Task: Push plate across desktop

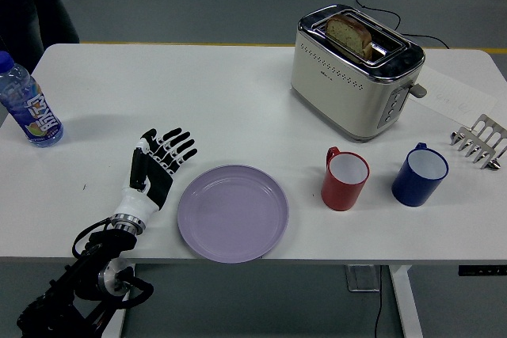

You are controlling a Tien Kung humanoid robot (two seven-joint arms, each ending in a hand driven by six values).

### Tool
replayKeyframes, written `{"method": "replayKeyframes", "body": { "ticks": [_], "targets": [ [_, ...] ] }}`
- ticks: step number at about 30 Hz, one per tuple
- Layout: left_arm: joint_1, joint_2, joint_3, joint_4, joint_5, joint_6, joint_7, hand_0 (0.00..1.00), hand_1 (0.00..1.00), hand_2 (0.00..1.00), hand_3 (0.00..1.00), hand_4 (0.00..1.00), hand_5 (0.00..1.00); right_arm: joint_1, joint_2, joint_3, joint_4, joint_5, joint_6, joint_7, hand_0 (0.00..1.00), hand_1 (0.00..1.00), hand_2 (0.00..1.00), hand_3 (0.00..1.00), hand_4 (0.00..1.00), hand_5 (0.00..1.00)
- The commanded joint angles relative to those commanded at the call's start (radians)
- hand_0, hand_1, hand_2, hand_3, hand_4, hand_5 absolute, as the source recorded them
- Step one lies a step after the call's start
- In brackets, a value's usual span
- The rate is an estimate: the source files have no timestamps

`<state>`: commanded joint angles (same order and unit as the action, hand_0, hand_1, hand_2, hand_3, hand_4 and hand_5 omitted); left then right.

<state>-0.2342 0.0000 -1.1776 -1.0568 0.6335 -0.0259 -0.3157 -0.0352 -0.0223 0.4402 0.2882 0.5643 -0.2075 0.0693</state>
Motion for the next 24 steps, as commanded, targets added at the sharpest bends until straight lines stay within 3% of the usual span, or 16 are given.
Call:
{"method": "replayKeyframes", "body": {
  "ticks": [6,12,15,24],
  "targets": [
    [0.011,0.000,-0.080,-0.031,0.091,0.016,0.060,0.699,0.699,0.668,0.604,0.464,0.998,0.000,-0.003,-0.010,-0.002,0.014,0.006,0.007,0.600,0.538,0.648,0.653,0.407,0.598],
    [0.032,0.000,-0.168,-0.069,0.162,-0.008,0.139,0.700,0.698,0.667,0.620,0.466,0.998,-0.002,-0.006,-0.035,-0.002,0.049,0.013,0.019,0.599,0.539,0.648,0.654,0.407,0.604],
    [0.038,0.004,-0.210,-0.065,0.153,-0.026,0.175,0.700,0.698,0.667,0.620,0.466,0.998,-0.002,-0.007,-0.040,-0.003,0.060,0.015,0.022,0.599,0.539,0.648,0.654,0.407,0.604],
    [0.068,0.073,-0.343,-0.098,0.167,-0.011,0.178,0.722,0.711,0.679,0.641,0.472,0.998,-0.003,-0.009,-0.063,-0.003,0.095,0.021,0.030,0.600,0.540,0.647,0.654,0.406,0.602]
  ]
}}
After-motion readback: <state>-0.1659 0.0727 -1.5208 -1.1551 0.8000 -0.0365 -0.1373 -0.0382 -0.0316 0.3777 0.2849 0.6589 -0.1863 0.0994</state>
